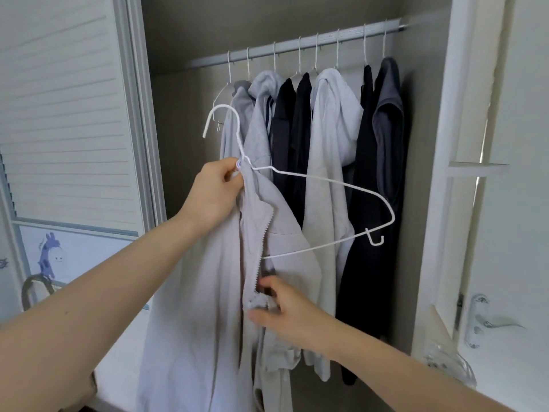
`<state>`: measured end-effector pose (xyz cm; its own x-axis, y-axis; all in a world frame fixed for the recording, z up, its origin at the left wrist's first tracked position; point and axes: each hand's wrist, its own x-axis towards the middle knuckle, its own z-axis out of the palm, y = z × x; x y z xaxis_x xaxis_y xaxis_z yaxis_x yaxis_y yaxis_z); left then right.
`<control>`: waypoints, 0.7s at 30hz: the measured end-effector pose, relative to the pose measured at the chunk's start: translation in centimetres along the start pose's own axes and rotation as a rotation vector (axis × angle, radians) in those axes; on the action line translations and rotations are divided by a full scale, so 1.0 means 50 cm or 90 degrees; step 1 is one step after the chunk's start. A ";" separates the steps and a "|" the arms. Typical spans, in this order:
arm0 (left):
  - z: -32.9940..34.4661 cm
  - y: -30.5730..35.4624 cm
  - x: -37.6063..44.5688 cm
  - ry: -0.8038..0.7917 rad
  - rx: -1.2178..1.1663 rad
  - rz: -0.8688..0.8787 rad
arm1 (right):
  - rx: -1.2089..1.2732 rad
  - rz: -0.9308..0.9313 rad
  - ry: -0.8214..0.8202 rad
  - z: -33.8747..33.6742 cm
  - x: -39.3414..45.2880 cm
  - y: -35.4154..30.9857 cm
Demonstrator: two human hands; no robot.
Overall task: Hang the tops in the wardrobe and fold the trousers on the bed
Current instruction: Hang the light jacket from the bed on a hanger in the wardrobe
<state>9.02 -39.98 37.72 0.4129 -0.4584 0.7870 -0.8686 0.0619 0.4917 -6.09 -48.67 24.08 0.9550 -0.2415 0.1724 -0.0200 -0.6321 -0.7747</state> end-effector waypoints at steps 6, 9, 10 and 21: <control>-0.067 -0.053 -0.015 0.003 0.117 0.011 | -0.340 -0.107 -0.015 -0.106 -0.030 0.044; -0.093 -0.076 -0.020 -0.018 0.129 0.004 | -0.509 -0.197 0.037 -0.175 -0.042 0.062; -0.100 -0.079 -0.020 -0.022 0.126 0.008 | -0.515 -0.219 0.049 -0.195 -0.042 0.068; -0.097 -0.099 -0.020 -0.038 0.015 -0.012 | -0.862 -0.262 0.127 -0.295 -0.024 0.080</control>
<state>14.22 -35.54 36.32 0.4123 -0.5109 0.7543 -0.8677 0.0322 0.4961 -11.67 -61.75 29.75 0.9072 0.1023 0.4080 -0.1275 -0.8574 0.4985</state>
